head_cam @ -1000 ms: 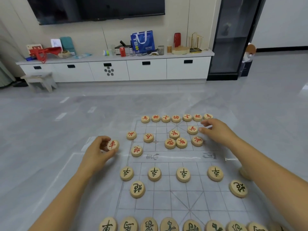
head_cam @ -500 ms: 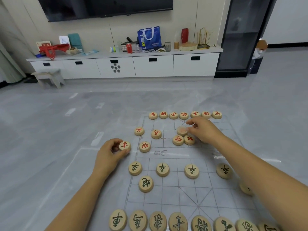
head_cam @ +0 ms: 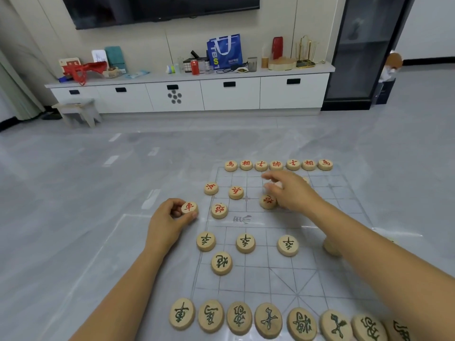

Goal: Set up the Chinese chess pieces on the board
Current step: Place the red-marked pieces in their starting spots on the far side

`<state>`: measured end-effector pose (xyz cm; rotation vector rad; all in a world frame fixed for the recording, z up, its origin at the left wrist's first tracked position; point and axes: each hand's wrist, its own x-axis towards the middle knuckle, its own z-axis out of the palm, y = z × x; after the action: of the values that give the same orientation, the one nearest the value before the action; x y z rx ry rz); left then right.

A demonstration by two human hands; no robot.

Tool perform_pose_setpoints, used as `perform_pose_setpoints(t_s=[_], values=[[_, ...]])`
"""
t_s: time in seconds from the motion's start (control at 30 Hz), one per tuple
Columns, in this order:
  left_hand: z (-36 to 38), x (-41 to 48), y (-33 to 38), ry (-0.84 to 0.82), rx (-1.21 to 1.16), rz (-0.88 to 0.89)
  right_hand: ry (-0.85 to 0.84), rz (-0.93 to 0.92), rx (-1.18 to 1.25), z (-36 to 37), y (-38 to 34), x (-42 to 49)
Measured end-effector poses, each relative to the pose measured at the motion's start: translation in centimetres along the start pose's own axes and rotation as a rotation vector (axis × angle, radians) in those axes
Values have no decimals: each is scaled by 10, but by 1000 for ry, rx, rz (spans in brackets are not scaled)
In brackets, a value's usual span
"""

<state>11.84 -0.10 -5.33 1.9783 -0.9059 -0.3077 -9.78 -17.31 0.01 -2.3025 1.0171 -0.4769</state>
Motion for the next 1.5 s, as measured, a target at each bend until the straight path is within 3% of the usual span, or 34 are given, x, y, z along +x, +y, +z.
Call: perform_pose_setpoints(t_s=[0.1, 0.17, 0.3, 0.7, 0.9, 1.0, 1.13, 1.2, 1.33, 1.5], values=[[1, 1, -2, 3, 11, 11, 209, 224, 234, -32, 38, 3], [2, 2, -2, 4, 11, 15, 315, 359, 251, -55, 68, -2], [2, 3, -3, 11, 24, 15, 341, 465, 197, -69, 102, -17], [2, 3, -3, 14, 22, 31, 233, 253, 310, -36, 61, -1], [3, 2, -2, 8, 12, 27, -25, 113, -428, -5, 40, -5], [2, 2, -2, 3, 10, 30, -73, 4, -505, -7, 32, -8], [1, 3, -3, 2, 12, 34, -310, -145, -620, -31, 42, -26], [2, 2, -4, 1, 16, 39, -360, -139, -589, -41, 51, -36], [1, 0, -1, 0, 14, 61, -181, 37, -253, -47, 60, -45], [1, -2, 1, -3, 36, 57, -136, 160, -310, -35, 61, -49]])
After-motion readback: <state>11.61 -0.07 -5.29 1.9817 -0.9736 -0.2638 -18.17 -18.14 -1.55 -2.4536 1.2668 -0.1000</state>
